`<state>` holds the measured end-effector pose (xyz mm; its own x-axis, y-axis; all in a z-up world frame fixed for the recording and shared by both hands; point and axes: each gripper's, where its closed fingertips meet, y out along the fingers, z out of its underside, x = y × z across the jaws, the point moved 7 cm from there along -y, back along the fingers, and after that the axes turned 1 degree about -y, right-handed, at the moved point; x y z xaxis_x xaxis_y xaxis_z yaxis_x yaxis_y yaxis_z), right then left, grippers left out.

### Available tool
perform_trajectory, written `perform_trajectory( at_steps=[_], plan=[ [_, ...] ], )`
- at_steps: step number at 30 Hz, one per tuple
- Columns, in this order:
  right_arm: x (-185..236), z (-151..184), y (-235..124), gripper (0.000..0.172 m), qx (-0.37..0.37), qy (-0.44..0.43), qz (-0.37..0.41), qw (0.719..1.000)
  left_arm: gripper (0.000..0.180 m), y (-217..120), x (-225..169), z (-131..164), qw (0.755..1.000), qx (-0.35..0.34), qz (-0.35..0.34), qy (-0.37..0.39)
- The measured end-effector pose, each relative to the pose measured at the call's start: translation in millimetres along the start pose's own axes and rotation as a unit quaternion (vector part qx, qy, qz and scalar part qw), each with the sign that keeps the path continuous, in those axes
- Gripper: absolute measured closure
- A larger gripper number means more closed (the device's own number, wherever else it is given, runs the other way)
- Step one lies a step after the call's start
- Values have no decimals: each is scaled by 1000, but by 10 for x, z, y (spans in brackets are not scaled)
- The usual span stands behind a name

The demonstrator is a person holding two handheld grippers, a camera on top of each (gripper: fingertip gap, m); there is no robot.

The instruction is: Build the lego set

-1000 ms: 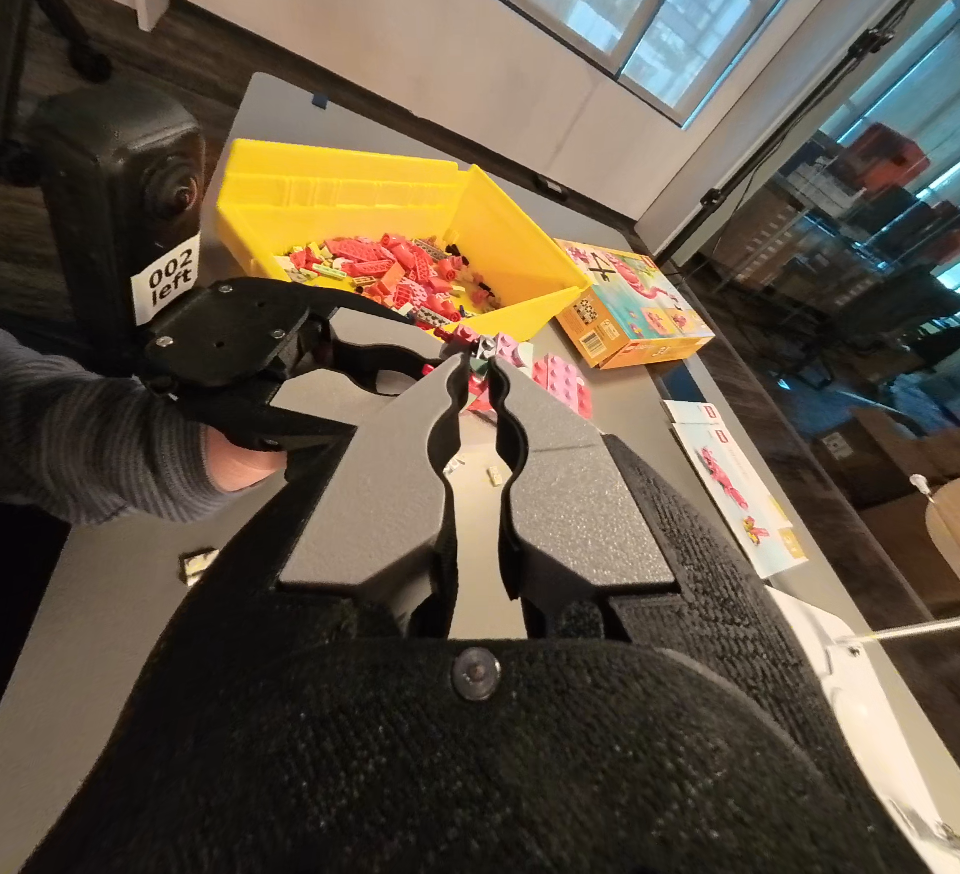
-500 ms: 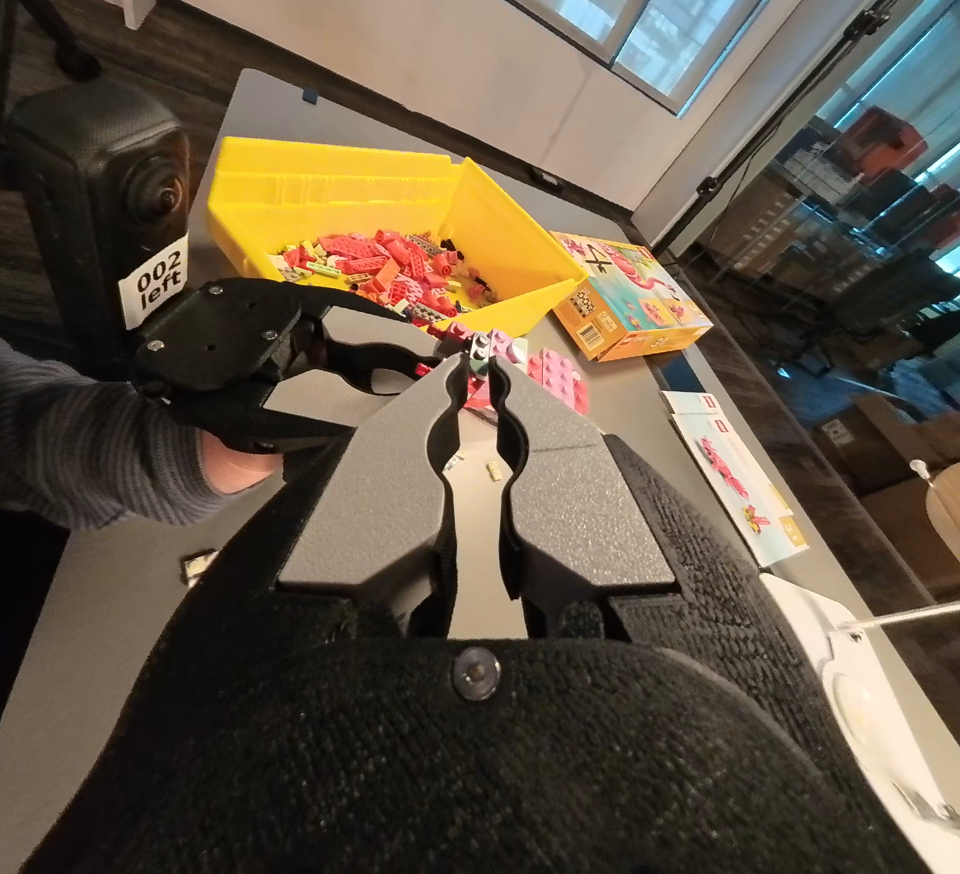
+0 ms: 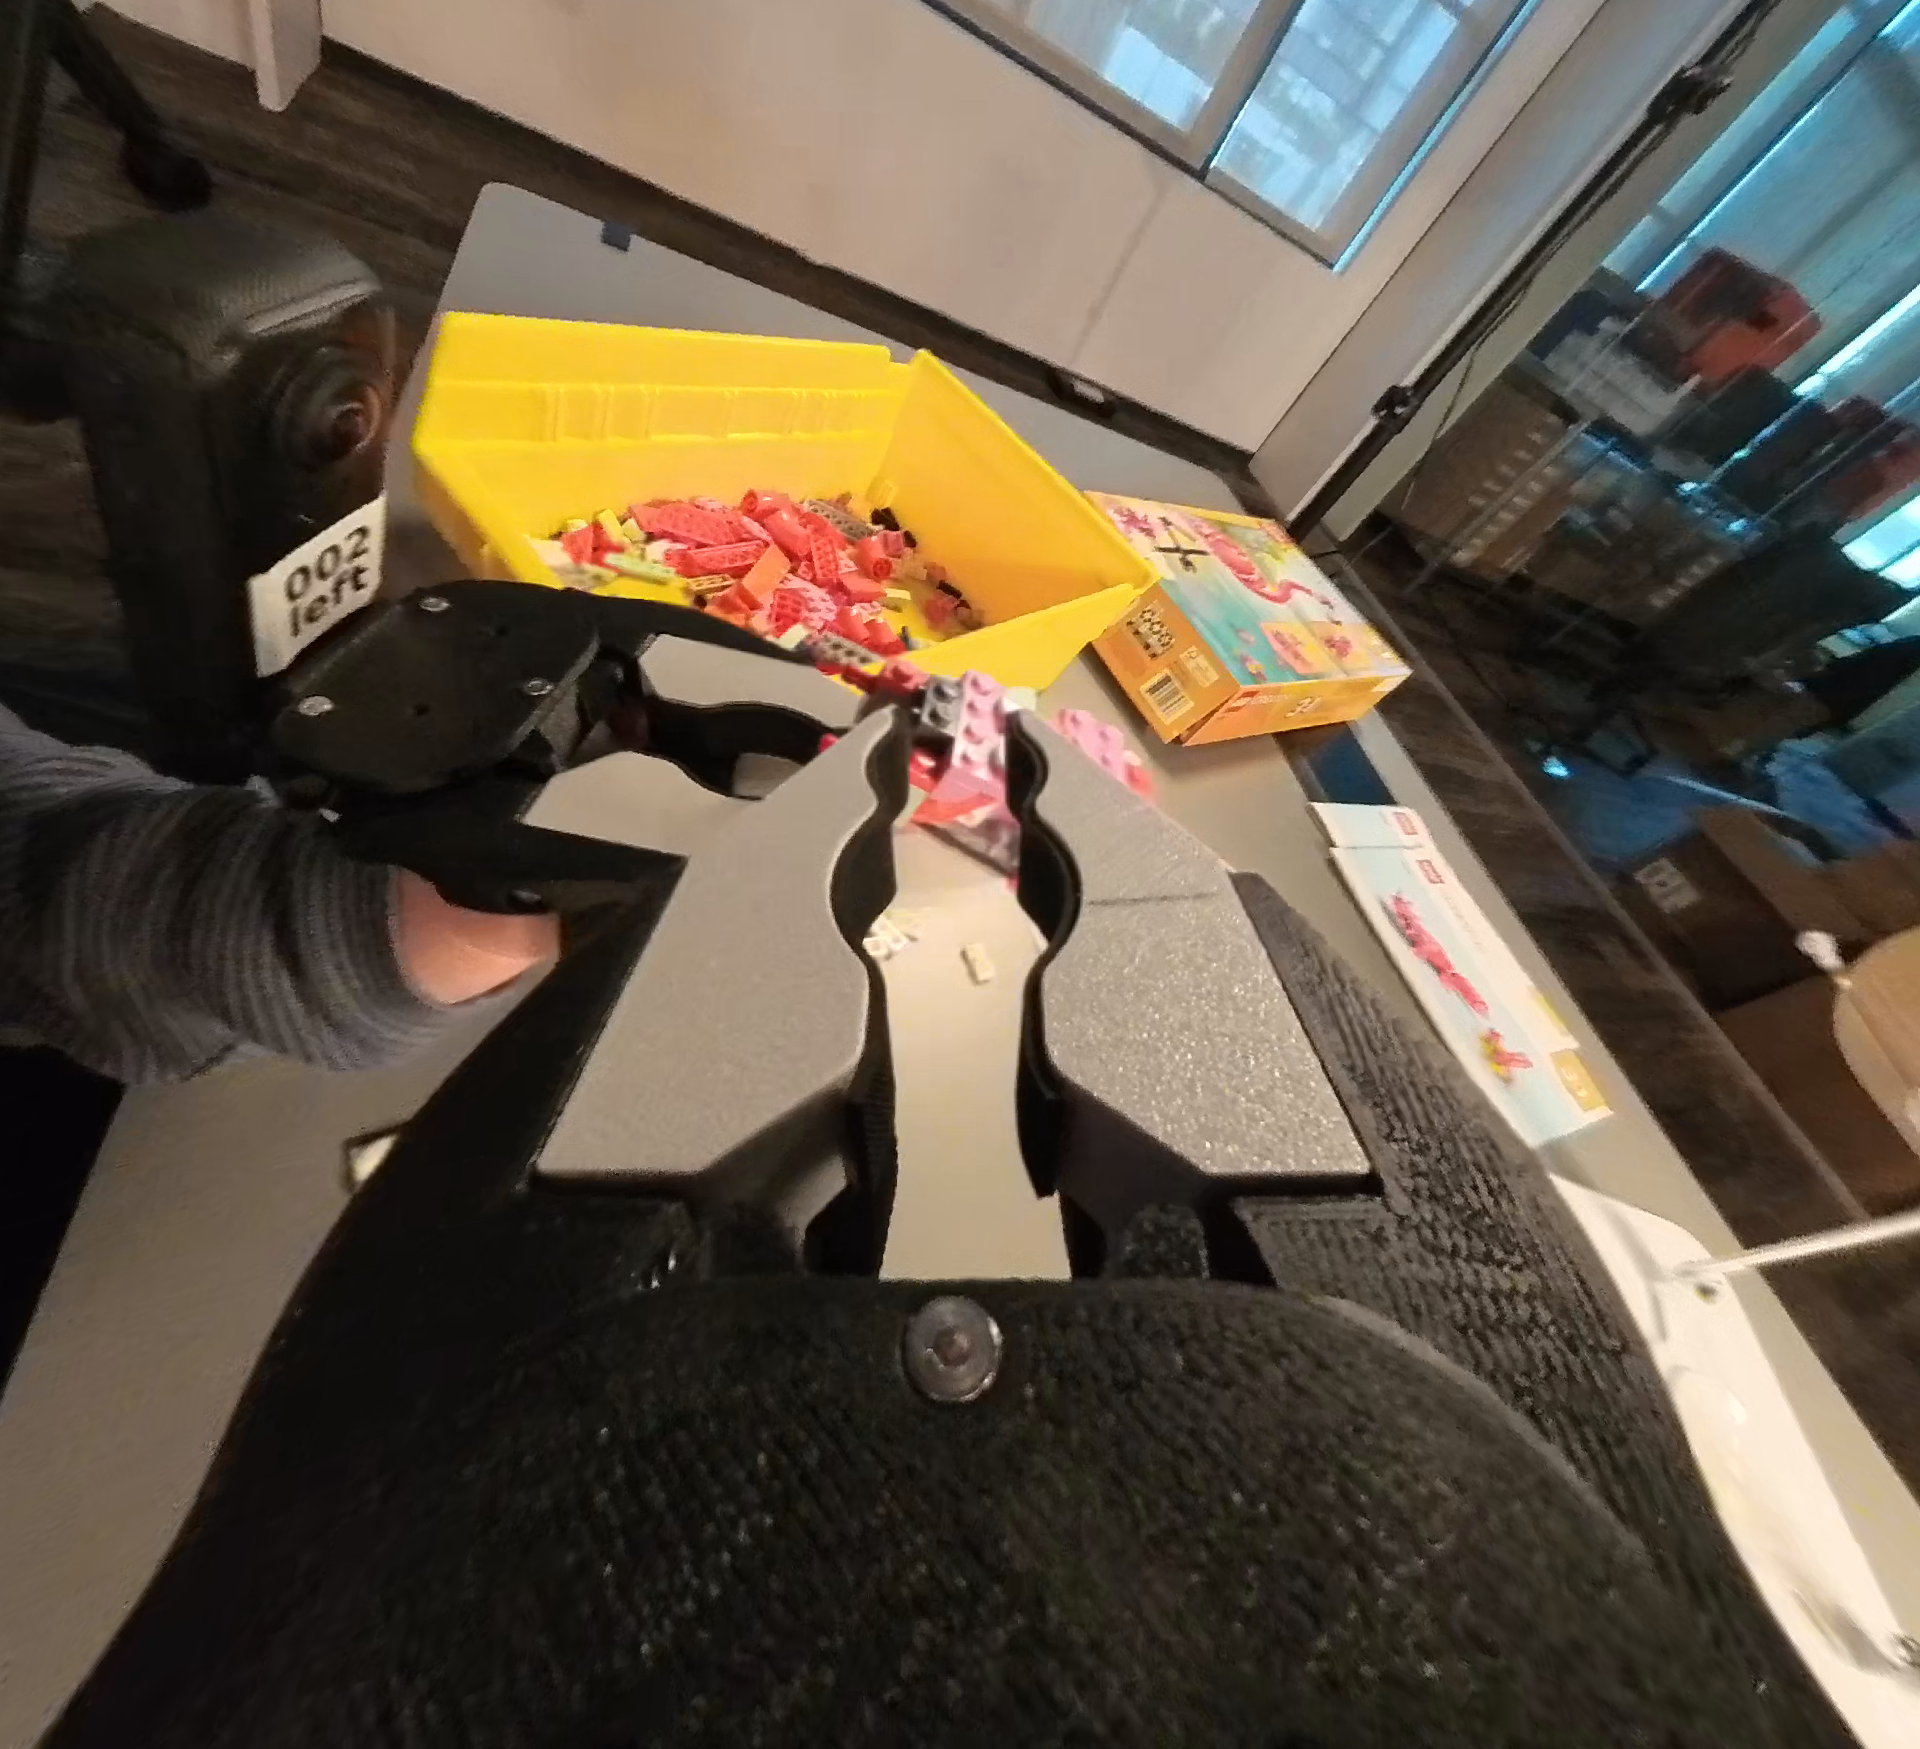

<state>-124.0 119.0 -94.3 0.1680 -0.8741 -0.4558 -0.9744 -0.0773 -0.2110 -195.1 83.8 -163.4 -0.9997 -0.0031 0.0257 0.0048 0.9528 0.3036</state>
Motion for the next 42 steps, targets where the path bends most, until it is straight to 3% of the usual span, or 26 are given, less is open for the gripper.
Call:
perform_trajectory(
  at_steps=[5,9,12,14,19,22,24,29,31,34,42],
  plan=[
    [-274,99,-246,155,-68,-26,142,987,162,0,25,5,1000,1,-2,-7],
    [-567,727,-536,159,-105,-23,300,948,162,0,4,-1,1000,-2,4,-2],
    [-676,1216,-736,159,-123,24,323,938,162,5,-2,6,1000,1,9,-6],
    [-759,1339,-842,159,-127,38,329,935,162,13,-16,12,1000,2,16,-8],
    [-844,988,-1101,157,-149,62,327,931,162,19,-43,12,1000,2,27,-4],
    [-753,720,-1412,154,-104,70,300,946,162,22,-42,21,999,5,32,-10],
    [-674,750,-1709,155,-50,87,299,949,162,25,-41,26,999,7,35,-17],
    [-319,1589,-2396,157,150,220,292,919,162,31,-54,21,998,7,49,-35],
    [-76,1928,-2473,156,209,276,243,906,162,34,-64,24,998,8,54,-39],
    [128,2222,-2456,156,255,283,207,901,162,40,-77,31,997,11,60,-40],
    [31,2404,-2346,156,278,310,167,894,161,44,-75,42,997,15,59,-38]
  ],
)
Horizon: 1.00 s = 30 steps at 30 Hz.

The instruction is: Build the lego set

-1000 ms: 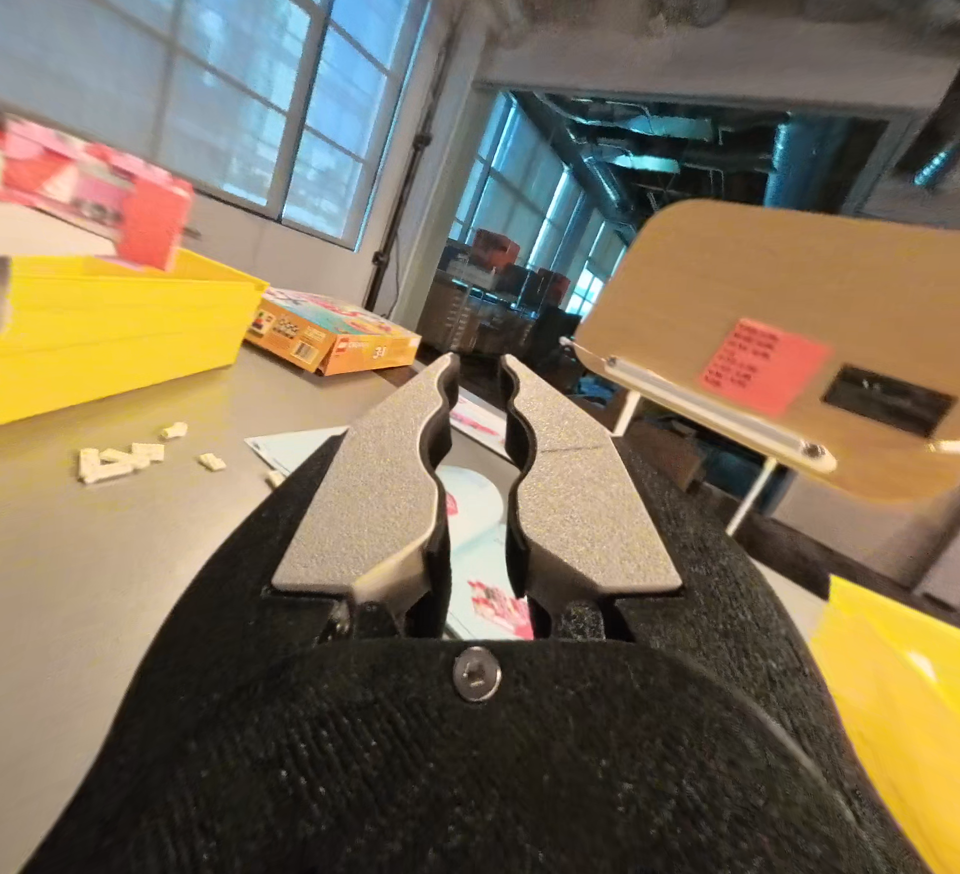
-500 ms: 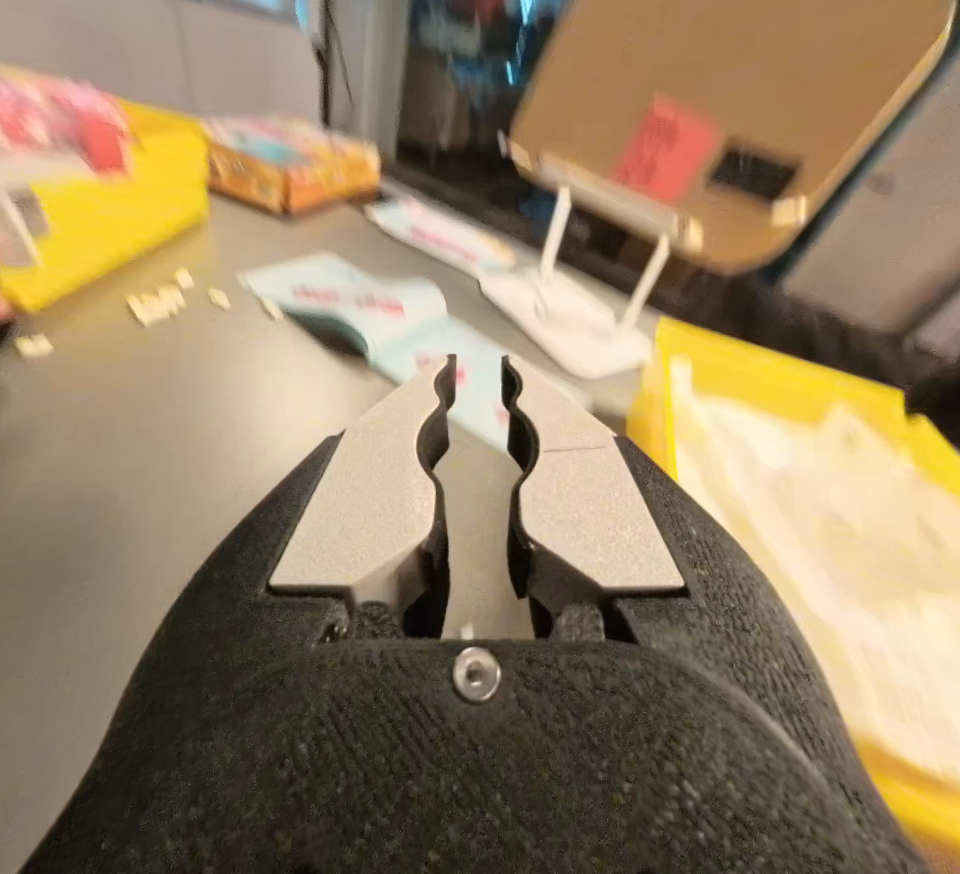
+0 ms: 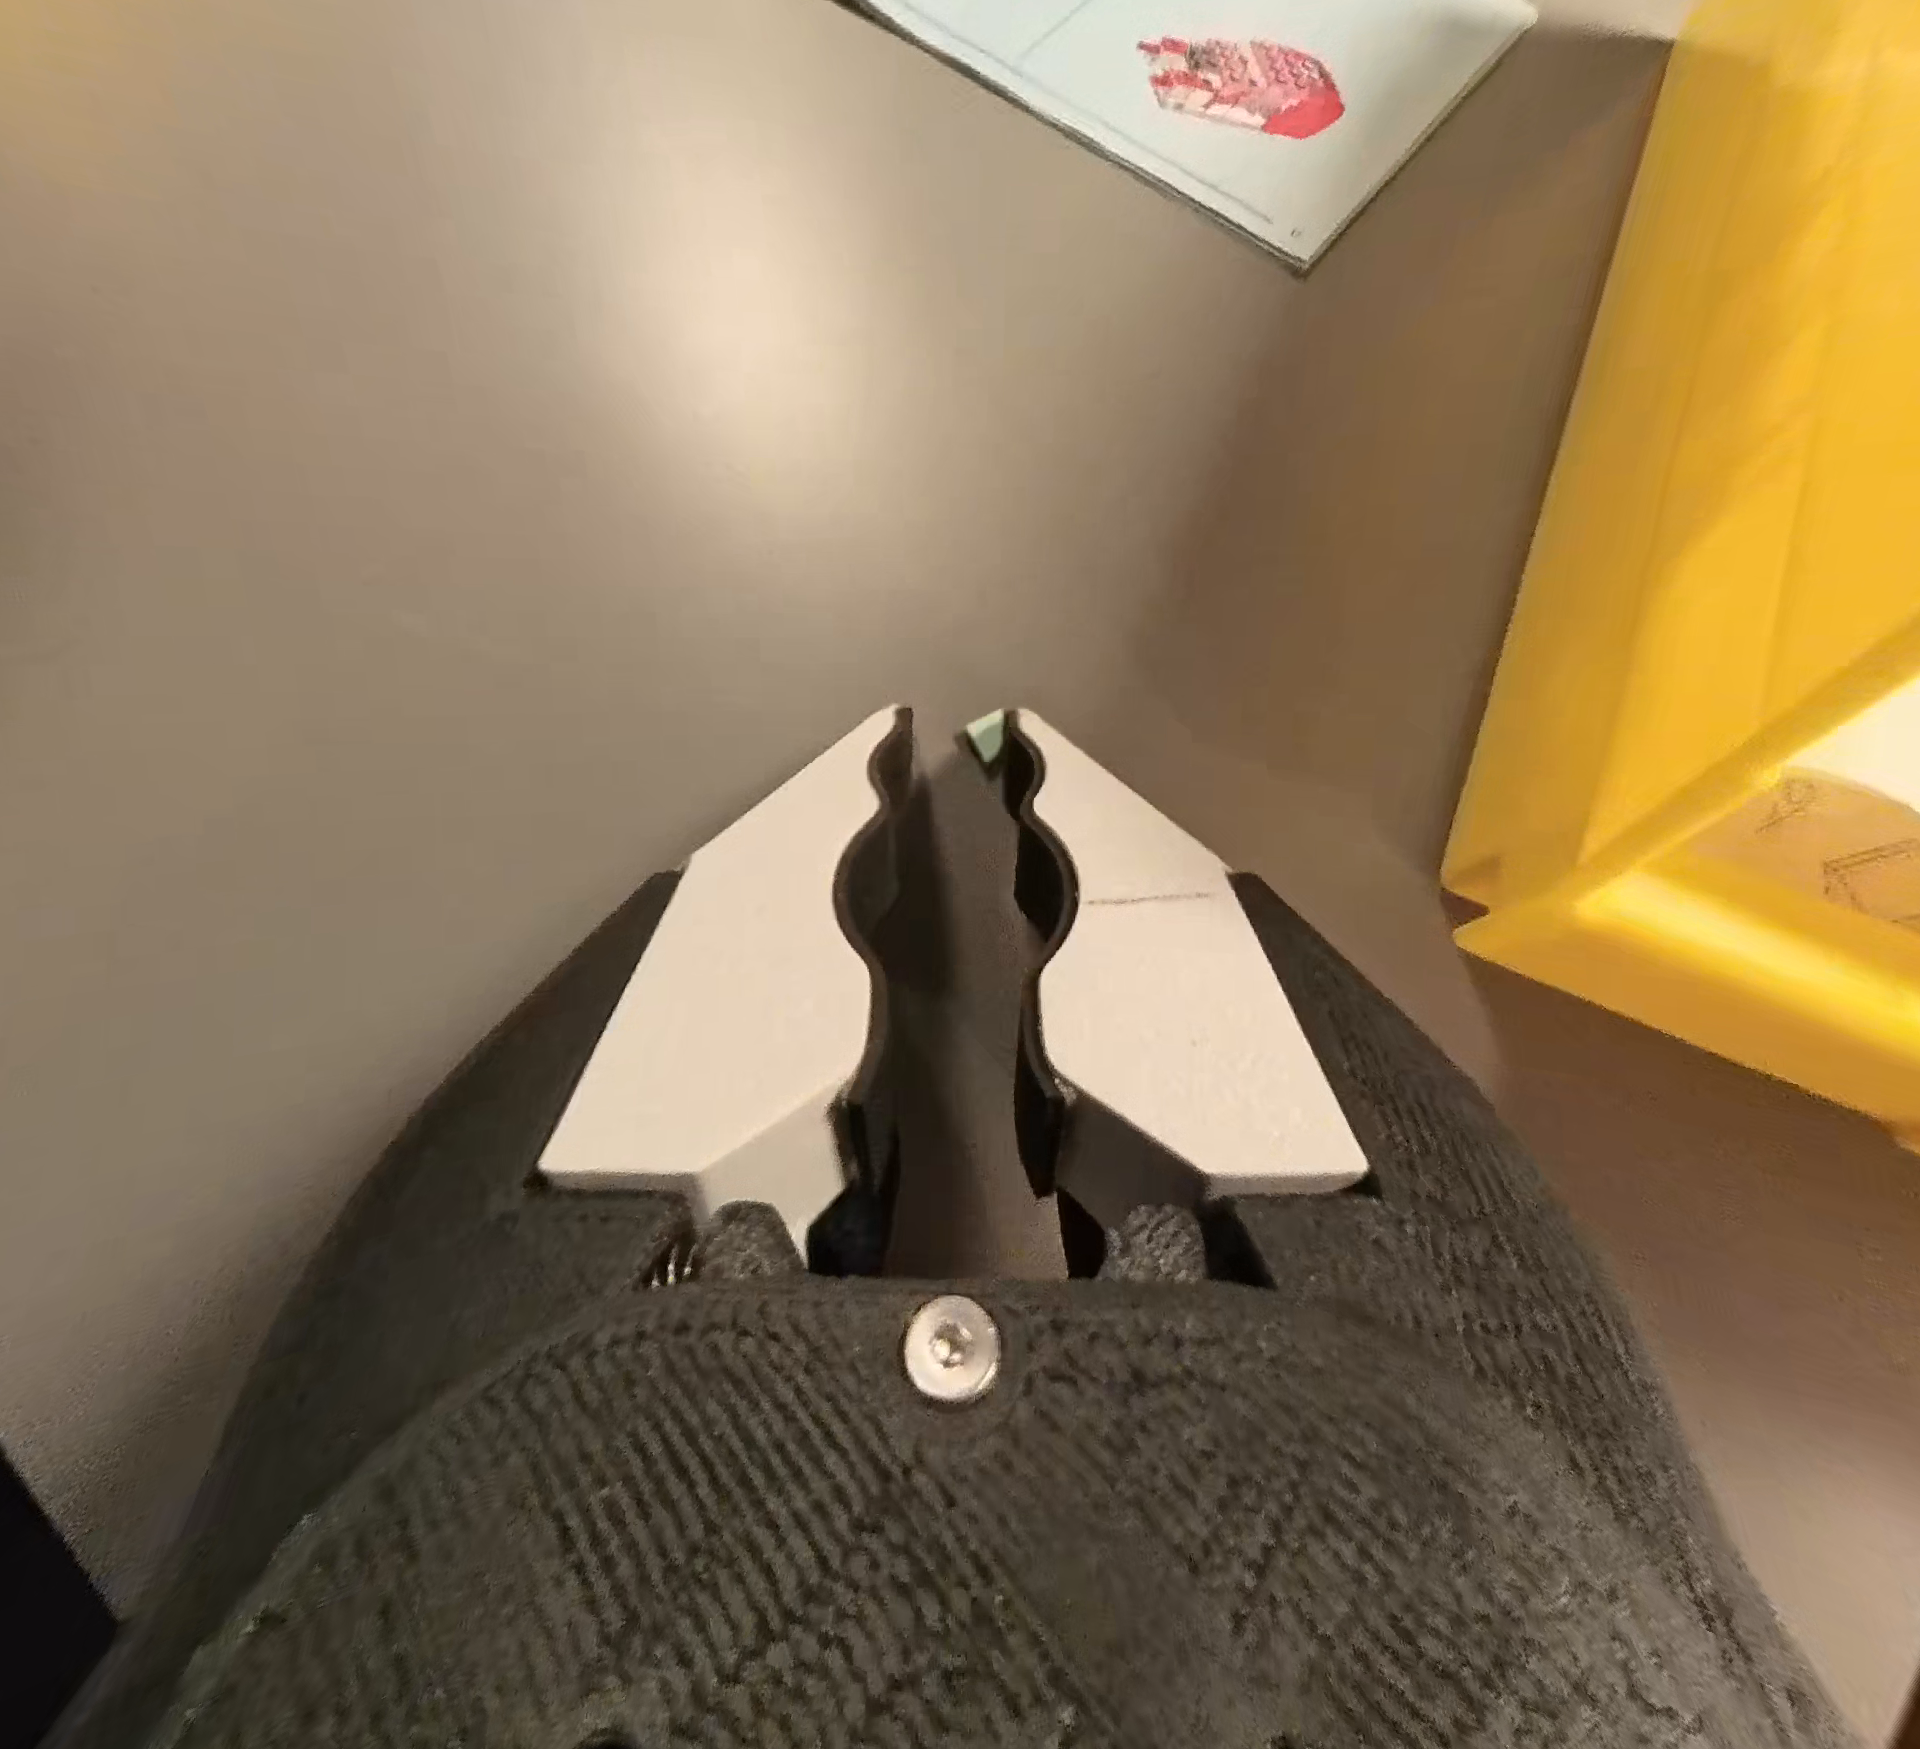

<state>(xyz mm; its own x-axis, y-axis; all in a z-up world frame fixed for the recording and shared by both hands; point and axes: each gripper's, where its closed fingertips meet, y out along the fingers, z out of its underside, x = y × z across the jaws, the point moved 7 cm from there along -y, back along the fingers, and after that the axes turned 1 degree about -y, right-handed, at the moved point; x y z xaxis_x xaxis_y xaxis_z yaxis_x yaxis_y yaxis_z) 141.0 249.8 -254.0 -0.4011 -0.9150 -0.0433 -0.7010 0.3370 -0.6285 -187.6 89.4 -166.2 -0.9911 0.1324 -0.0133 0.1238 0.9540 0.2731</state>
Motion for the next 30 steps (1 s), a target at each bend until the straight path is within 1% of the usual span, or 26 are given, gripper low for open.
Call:
perform_trajectory(
  at_steps=[2,5,8,11,13,18,21,24,27,30],
  plan=[
    [34,7,-6,158,5,-4,-4,1000,161,0,7,3,1000,1,-1,-2],
    [136,13,-21,160,3,-11,-39,999,161,3,9,10,1000,3,0,-4],
    [98,20,-39,160,-1,-21,-22,1000,161,5,4,15,1000,5,2,-4],
    [92,30,-41,157,0,-8,-38,999,161,3,7,18,1000,7,0,-3],
    [121,32,-48,157,1,-15,-45,999,161,2,11,19,1000,7,0,-4],
    [147,21,-39,160,0,-30,-35,999,161,-1,20,21,1000,8,-2,-5],
    [141,19,-35,166,0,-26,-37,999,161,-1,20,24,1000,9,-2,-4],
    [147,7,-24,168,1,-26,-36,999,161,-5,24,20,1000,8,-2,-4],
    [203,-88,29,169,-10,-51,-33,998,161,-9,35,17,1000,5,-4,-9],
    [301,-355,150,169,-45,-91,-42,994,161,-20,51,4,1000,-5,-8,-11]
  ],
)
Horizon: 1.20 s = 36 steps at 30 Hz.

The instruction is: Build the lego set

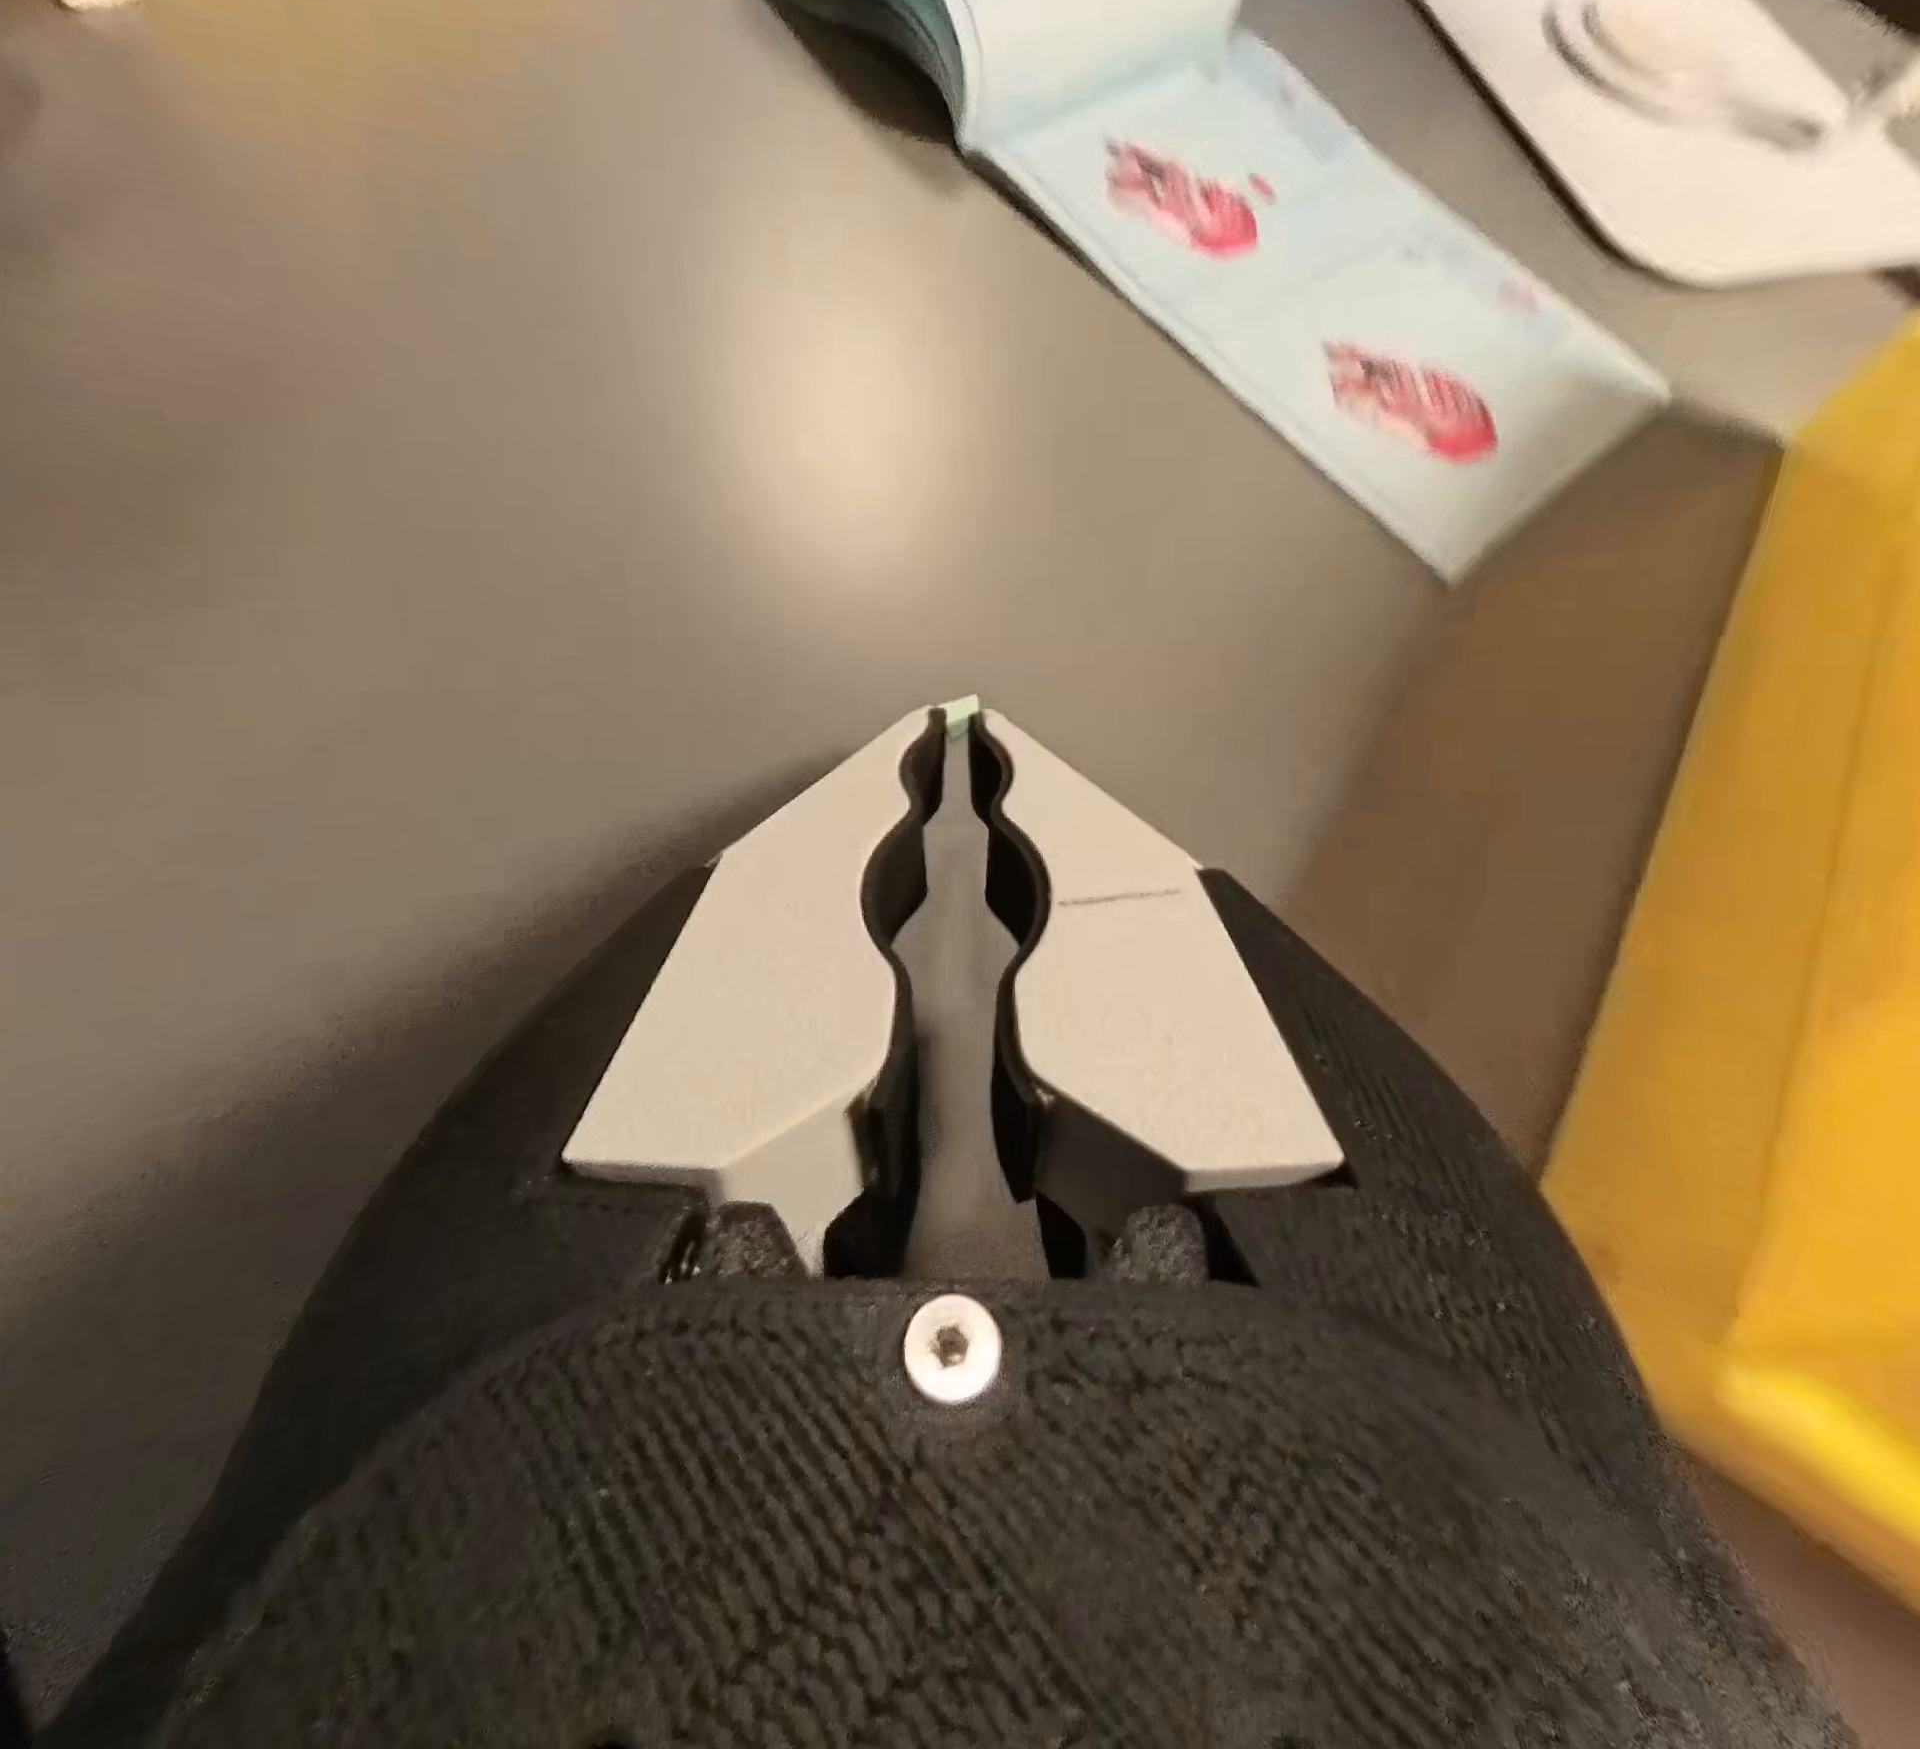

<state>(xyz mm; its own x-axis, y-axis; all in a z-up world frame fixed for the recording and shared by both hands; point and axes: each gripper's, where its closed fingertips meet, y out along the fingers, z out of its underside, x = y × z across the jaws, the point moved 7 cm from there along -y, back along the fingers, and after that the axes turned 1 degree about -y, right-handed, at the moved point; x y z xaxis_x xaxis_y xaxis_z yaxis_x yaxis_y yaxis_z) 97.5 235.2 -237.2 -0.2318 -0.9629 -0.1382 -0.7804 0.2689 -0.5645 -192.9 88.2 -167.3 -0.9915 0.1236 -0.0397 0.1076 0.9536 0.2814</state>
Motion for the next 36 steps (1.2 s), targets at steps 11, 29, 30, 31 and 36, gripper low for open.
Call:
perform_trajectory(
  at_steps=[11,29,30,31,36],
  plan=[
    [20,-669,973,169,28,-110,-142,983,161,523,-15,-46,997,-25,66,-41],
    [27,-565,1070,157,18,-76,-170,982,161,1056,-6,439,992,1,116,51],
    [26,-558,1061,156,19,-73,-175,982,161,1061,11,445,992,3,115,45],
    [24,-552,1054,154,19,-70,-180,981,161,1061,34,449,993,4,110,40],
    [31,-548,1051,152,19,-71,-185,980,161,1074,95,479,994,13,103,15]
  ],
)
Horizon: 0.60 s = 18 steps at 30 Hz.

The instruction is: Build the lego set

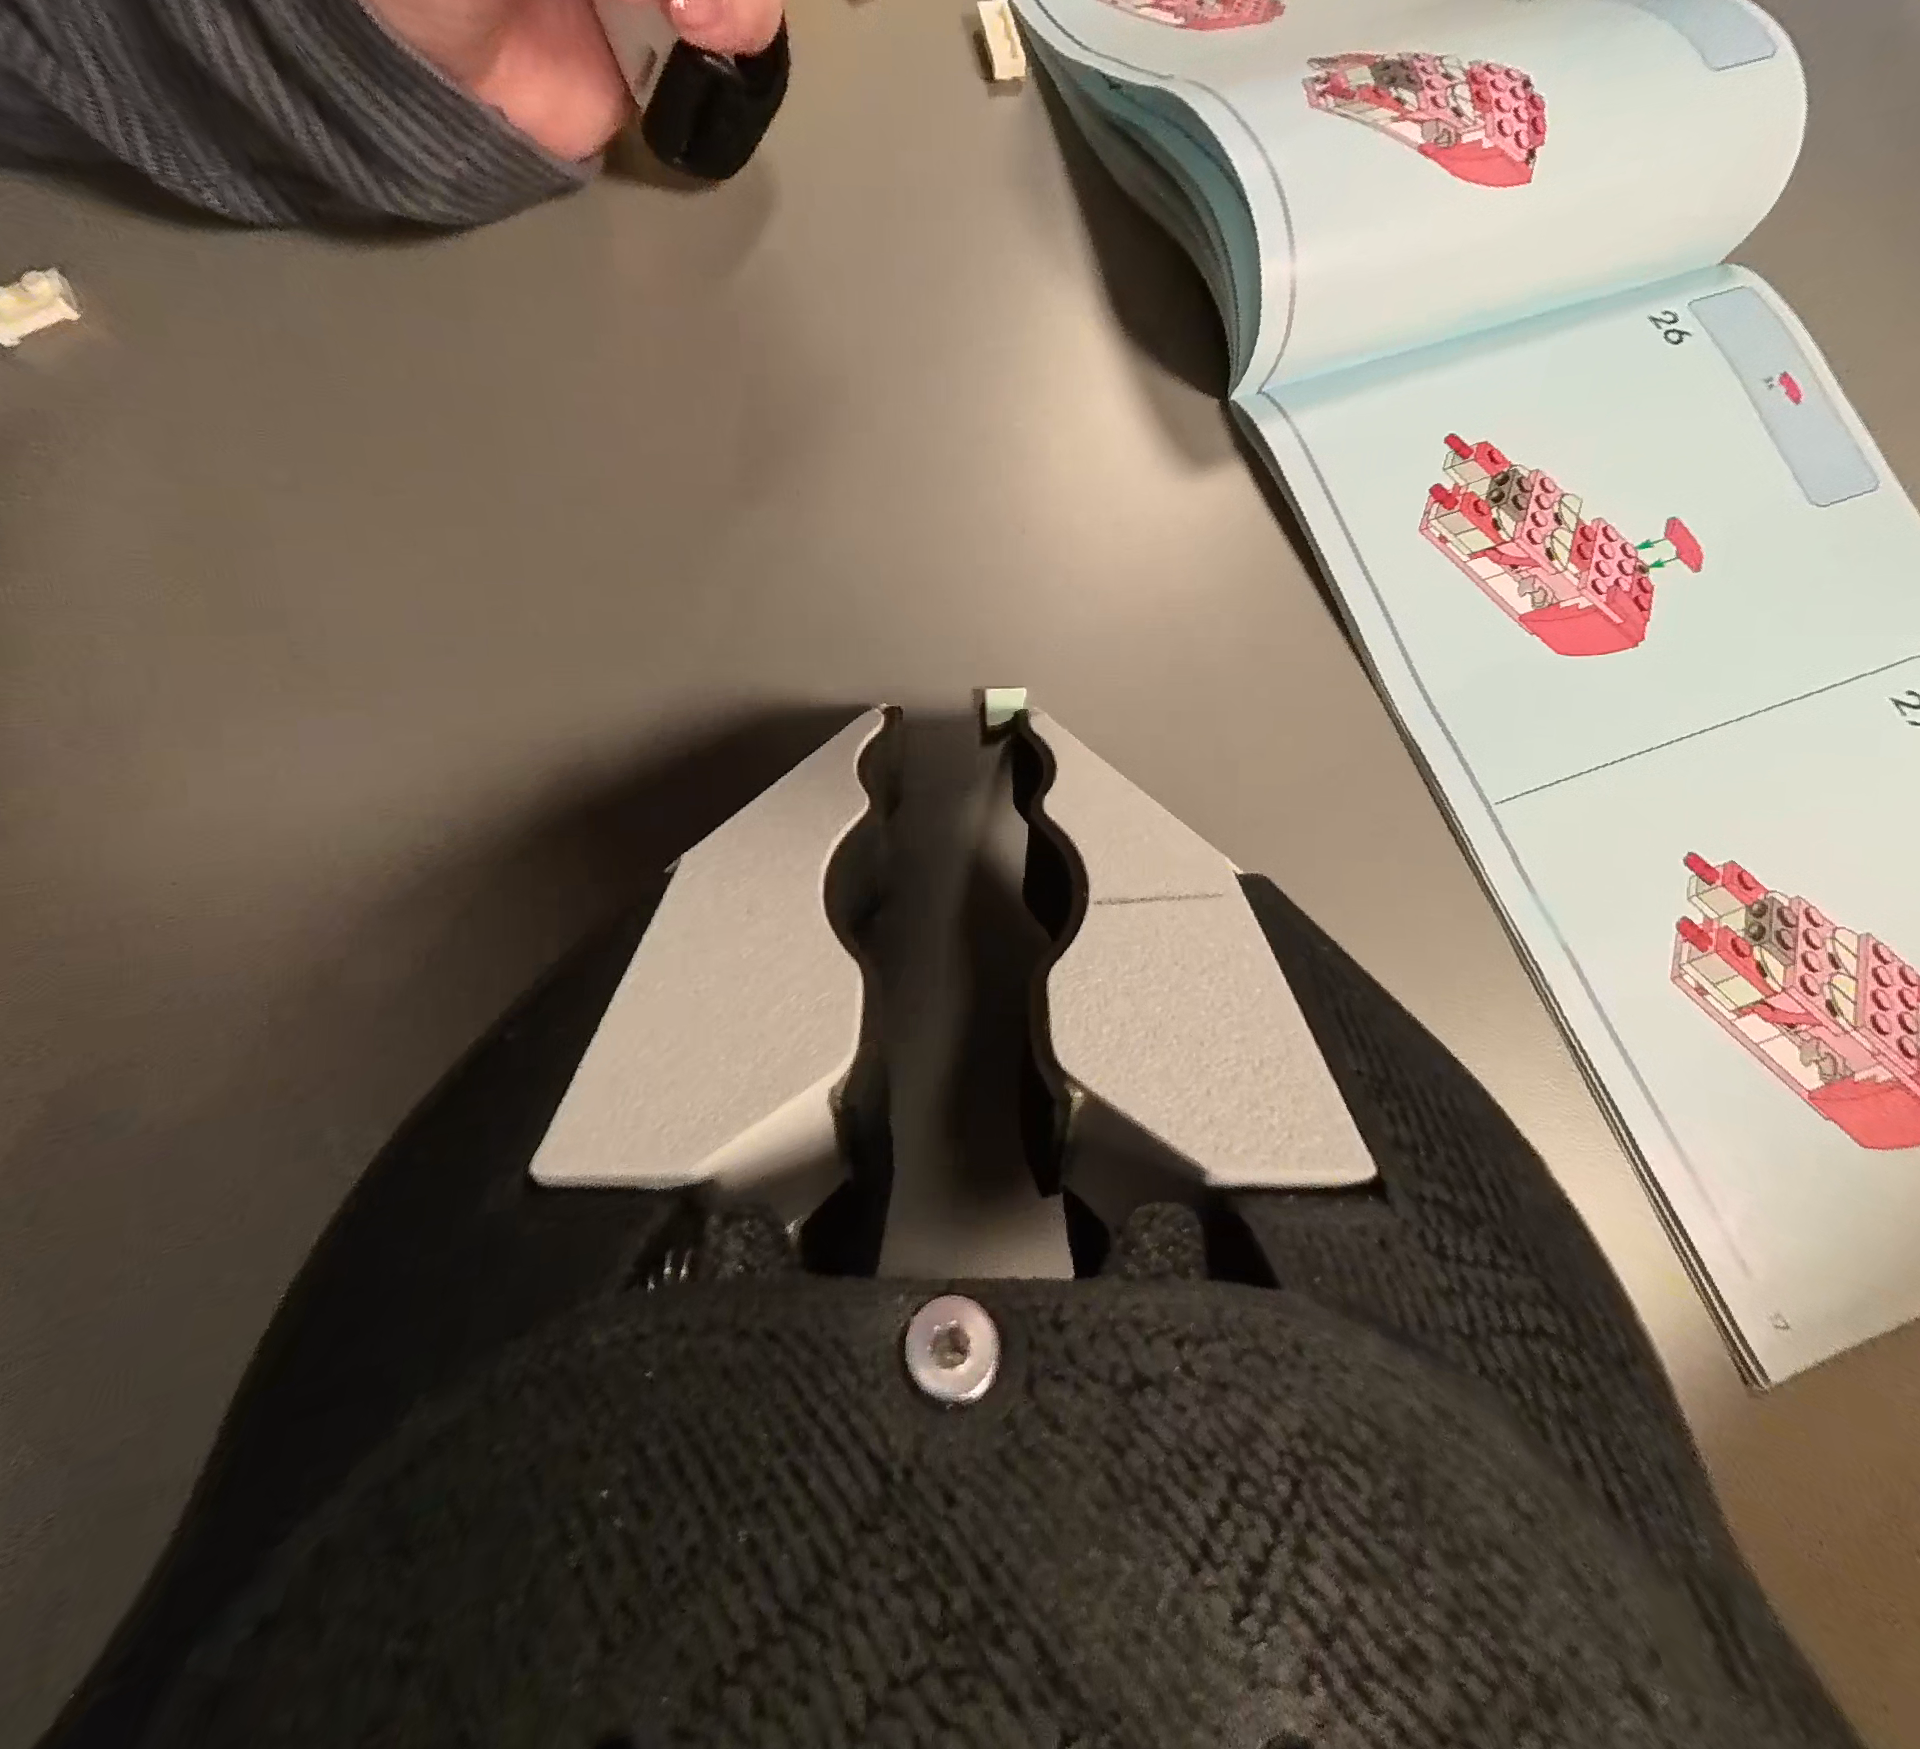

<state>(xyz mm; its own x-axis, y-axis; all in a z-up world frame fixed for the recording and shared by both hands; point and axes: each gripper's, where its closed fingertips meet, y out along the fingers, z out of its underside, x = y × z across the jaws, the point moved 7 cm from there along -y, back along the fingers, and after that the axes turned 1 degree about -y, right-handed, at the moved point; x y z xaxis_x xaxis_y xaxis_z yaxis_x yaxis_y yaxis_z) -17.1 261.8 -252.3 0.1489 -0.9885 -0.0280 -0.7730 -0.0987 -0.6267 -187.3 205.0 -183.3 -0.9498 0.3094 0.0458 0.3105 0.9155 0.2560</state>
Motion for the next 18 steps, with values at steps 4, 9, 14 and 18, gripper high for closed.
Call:
perform_trajectory(
  at_steps=[4,9,14,18],
  plan=[
    [18,-2,0,157,0,1,-3,1000,161,10,-38,6,1000,2,8,11],
    [65,0,-3,161,-2,2,-26,1000,160,19,-89,9,999,5,20,29],
    [20,-14,-38,158,-21,18,-13,1000,160,28,-119,14,999,8,29,36],
    [-60,-24,-42,144,-31,55,-10,998,160,29,-133,18,999,9,33,38]
  ],
)
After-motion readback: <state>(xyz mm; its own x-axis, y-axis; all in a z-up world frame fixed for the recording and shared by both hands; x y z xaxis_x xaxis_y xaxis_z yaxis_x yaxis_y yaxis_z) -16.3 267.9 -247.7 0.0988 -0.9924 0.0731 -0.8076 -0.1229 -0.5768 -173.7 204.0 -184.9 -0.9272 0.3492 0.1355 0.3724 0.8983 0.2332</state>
